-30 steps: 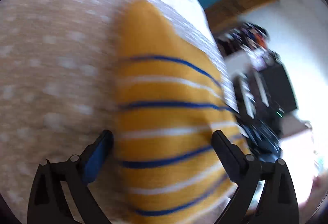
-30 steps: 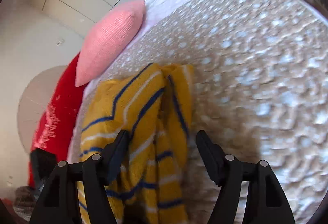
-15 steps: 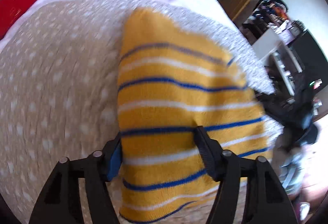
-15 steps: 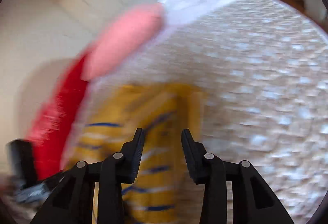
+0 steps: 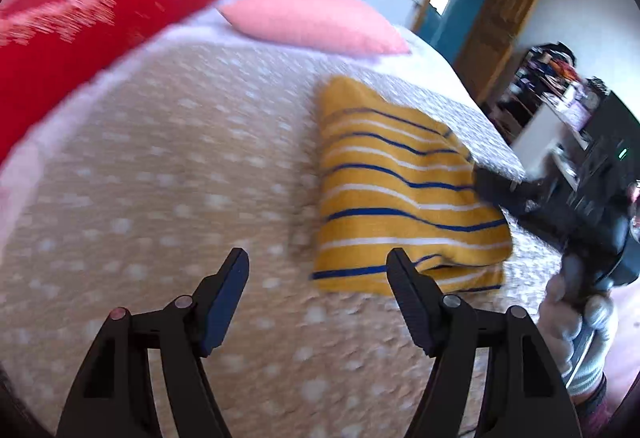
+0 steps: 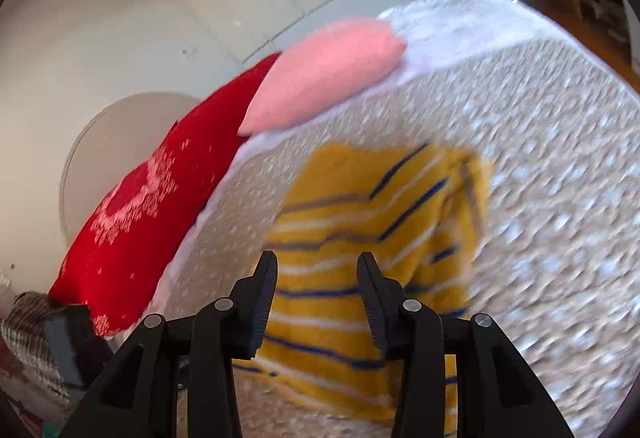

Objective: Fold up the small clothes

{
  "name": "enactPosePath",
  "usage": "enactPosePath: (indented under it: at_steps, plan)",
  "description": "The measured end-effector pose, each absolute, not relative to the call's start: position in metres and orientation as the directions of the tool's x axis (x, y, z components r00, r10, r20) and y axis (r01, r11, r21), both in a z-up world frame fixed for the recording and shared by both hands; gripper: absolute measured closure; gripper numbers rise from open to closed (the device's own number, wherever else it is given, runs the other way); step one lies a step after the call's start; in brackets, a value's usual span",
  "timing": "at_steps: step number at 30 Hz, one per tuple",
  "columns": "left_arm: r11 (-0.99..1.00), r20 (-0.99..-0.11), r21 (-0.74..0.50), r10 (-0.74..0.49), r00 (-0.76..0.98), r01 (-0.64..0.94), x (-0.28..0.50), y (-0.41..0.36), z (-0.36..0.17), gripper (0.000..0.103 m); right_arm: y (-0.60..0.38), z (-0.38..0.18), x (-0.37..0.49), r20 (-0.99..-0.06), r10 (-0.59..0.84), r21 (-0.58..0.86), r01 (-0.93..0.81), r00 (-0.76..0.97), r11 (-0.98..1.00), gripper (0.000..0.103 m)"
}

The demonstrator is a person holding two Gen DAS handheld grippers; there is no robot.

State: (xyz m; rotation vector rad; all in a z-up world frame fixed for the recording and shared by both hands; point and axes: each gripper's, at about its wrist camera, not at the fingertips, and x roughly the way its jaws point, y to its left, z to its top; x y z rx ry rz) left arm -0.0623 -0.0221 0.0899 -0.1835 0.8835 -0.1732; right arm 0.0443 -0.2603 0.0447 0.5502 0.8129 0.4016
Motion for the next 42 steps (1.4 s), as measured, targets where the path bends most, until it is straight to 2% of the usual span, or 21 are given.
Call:
enactPosePath:
  at_steps: [2, 4, 5, 7, 9, 11, 13, 14, 15, 16, 17, 19, 20, 21, 23, 26, 28, 33, 35, 39, 42]
  plan:
    - [0.983, -0.732, -0.178, -0.163, 0.662, 0.045, -0.074, -0.014, 0.094, 0.032, -0.258, 0.014, 0.040, -0.632, 0.510, 0.582, -0.077, 0.583, 0.809, 0.060]
    - [0.990, -0.714, -0.136, -0.117, 0.690, 0.027, -0.085, -0.008, 0.099, 0.032, -0.263, -0.007, 0.027, -0.685, 0.450, 0.537, -0.021, 0.573, 0.843, 0.074]
    - [0.992, -0.708, -0.128, -0.107, 0.699, 0.022, -0.084, -0.004, 0.100, 0.032, -0.268, -0.009, 0.019, -0.677, 0.449, 0.544, -0.014, 0.583, 0.839, 0.080]
    - [0.992, -0.688, -0.127, -0.093, 0.719, 0.008, -0.092, 0.000, 0.104, 0.032, -0.278, -0.002, -0.001, -0.649, 0.440, 0.565, 0.006, 0.621, 0.825, 0.080]
    - [0.993, -0.664, -0.122, -0.074, 0.744, -0.009, -0.104, 0.004, 0.109, 0.032, -0.279, 0.015, -0.021, -0.661, 0.332, 0.482, 0.041, 0.673, 0.875, 0.067]
    - [0.995, -0.615, -0.091, -0.027, 0.788, -0.037, -0.116, 0.002, 0.120, 0.030, -0.282, 0.033, -0.046, -0.649, 0.248, 0.406, 0.051, 0.719, 0.912, 0.065]
    - [0.997, -0.541, -0.035, 0.043, 0.840, -0.074, -0.132, -0.001, 0.132, 0.019, -0.275, 0.050, -0.073, -0.616, 0.167, 0.327, 0.057, 0.770, 0.943, 0.064]
    - [0.996, -0.505, -0.017, 0.065, 0.861, -0.085, -0.141, -0.003, 0.139, 0.016, -0.274, 0.057, -0.084, -0.601, 0.138, 0.299, 0.061, 0.788, 0.952, 0.059]
    - [0.995, -0.453, -0.001, 0.086, 0.887, -0.096, -0.153, -0.005, 0.148, 0.008, -0.269, 0.065, -0.098, -0.574, 0.097, 0.259, 0.068, 0.813, 0.964, 0.051]
    - [0.995, -0.421, -0.001, 0.087, 0.903, -0.096, -0.160, -0.007, 0.155, 0.001, -0.265, 0.072, -0.111, -0.544, 0.054, 0.223, 0.082, 0.837, 0.971, 0.047]
    - [0.996, -0.390, -0.010, 0.076, 0.918, -0.086, -0.169, -0.007, 0.162, 0.000, -0.263, 0.078, -0.121, -0.515, 0.010, 0.195, 0.105, 0.857, 0.975, 0.043]
    - [0.997, -0.337, -0.064, 0.014, 0.941, -0.038, -0.184, -0.005, 0.172, 0.000, -0.258, 0.090, -0.149, -0.421, -0.104, 0.139, 0.177, 0.901, 0.974, 0.027]
    - [0.995, -0.336, -0.098, -0.025, 0.942, -0.008, -0.186, -0.004, 0.173, 0.000, -0.262, 0.094, -0.158, -0.389, -0.132, 0.134, 0.198, 0.912, 0.971, 0.010]
    - [0.990, -0.350, -0.140, -0.071, 0.934, 0.023, -0.186, -0.003, 0.172, 0.000, -0.265, 0.094, -0.169, -0.354, -0.157, 0.136, 0.217, 0.922, 0.967, 0.000]
    - [0.978, -0.423, -0.205, -0.118, 0.898, 0.032, -0.178, -0.001, 0.164, 0.000, -0.271, 0.092, -0.182, -0.309, -0.199, 0.149, 0.254, 0.930, 0.956, 0.000]
    - [0.974, -0.514, -0.227, -0.133, 0.847, 0.015, -0.162, -0.004, 0.143, 0.000, -0.283, 0.083, -0.169, -0.405, -0.232, 0.122, 0.303, 0.885, 0.945, 0.000]
    - [0.982, -0.539, -0.187, -0.105, 0.836, 0.003, -0.160, -0.010, 0.135, 0.000, -0.289, 0.076, -0.162, -0.442, -0.230, 0.118, 0.311, 0.867, 0.943, 0.000]
    - [0.987, -0.554, -0.156, -0.114, 0.824, 0.032, -0.163, -0.025, 0.125, 0.000, -0.275, 0.065, -0.166, -0.413, -0.248, 0.062, 0.299, 0.876, 0.952, 0.000]
    - [0.994, -0.566, -0.113, -0.067, 0.822, 0.003, -0.166, -0.032, 0.119, 0.000, -0.269, 0.062, -0.162, -0.437, -0.236, 0.038, 0.280, 0.868, 0.959, 0.000]
    - [0.985, -0.537, 0.168, 0.131, 0.834, -0.046, -0.171, -0.060, 0.110, 0.000, -0.264, 0.056, -0.160, -0.466, -0.229, 0.020, 0.269, 0.855, 0.963, 0.000]
    - [0.975, -0.539, 0.219, 0.151, 0.829, -0.034, -0.174, -0.073, 0.104, 0.000, -0.264, 0.050, -0.158, -0.491, -0.217, 0.035, 0.268, 0.844, 0.963, 0.000]
